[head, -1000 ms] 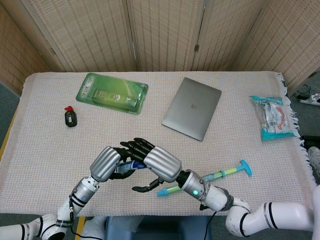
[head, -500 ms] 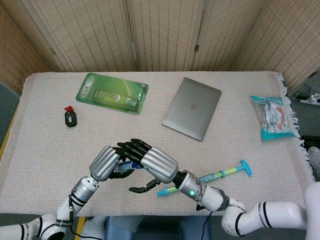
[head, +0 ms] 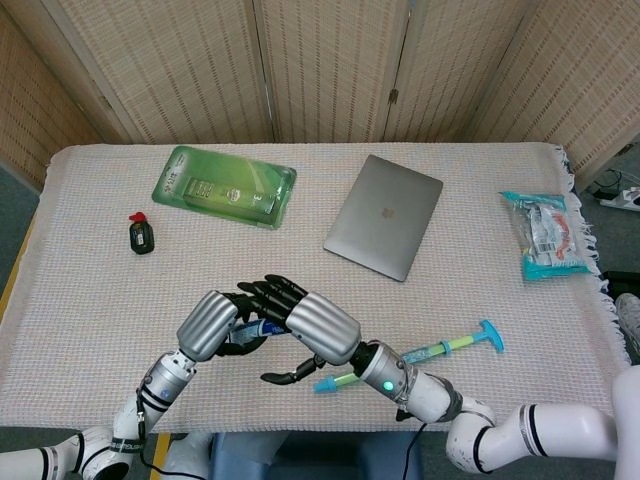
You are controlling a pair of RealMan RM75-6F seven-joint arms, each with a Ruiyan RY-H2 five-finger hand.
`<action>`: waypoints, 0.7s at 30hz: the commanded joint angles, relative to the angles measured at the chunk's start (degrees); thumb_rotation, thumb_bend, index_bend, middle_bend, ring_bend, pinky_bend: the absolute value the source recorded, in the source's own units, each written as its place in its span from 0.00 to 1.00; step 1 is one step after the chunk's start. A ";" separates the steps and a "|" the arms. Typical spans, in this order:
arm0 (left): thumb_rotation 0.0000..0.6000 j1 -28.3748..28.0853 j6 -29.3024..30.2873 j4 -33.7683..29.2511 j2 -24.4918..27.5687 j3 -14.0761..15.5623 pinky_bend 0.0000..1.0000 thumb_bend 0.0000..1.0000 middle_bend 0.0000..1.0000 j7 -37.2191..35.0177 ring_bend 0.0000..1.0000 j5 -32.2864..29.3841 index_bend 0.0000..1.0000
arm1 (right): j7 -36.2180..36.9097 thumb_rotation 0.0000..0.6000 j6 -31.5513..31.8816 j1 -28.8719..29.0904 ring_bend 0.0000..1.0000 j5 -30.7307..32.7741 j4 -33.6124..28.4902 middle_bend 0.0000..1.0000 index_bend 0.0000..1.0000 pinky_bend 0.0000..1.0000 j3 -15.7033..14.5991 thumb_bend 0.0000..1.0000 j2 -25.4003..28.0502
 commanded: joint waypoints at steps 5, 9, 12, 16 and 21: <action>1.00 0.65 0.06 3.06 -0.51 0.35 0.74 0.72 0.88 1.22 0.77 -0.87 0.85 | 1.78 0.48 2.65 -1.78 0.00 -1.26 -1.26 0.00 0.00 0.00 0.09 0.31 3.18; 1.00 1.36 -2.30 4.71 0.05 0.24 0.74 0.72 0.88 4.98 0.77 -5.36 0.84 | 2.19 0.47 4.19 -3.02 0.00 -1.94 -1.83 0.00 0.00 0.00 0.00 0.31 5.58; 1.00 1.72 -5.86 5.37 0.60 -0.12 0.74 0.72 0.88 10.48 0.75 -11.62 0.82 | 2.21 0.47 4.92 -3.96 0.00 -2.14 -2.01 0.00 0.00 0.00 -0.40 0.31 7.16; 1.00 1.66 -10.29 6.36 0.47 -1.32 0.74 0.72 0.87 17.59 0.73 -21.84 0.79 | 2.28 0.47 6.01 -5.57 0.00 -2.26 -2.13 0.00 0.00 0.00 -1.32 0.31 9.08; 1.00 1.18 -12.82 7.38 -0.08 -1.86 0.74 0.72 0.81 26.92 0.69 -32.93 0.72 | 1.81 0.47 6.89 -7.40 0.00 -2.16 -1.85 0.00 0.00 0.00 -2.53 0.31 11.09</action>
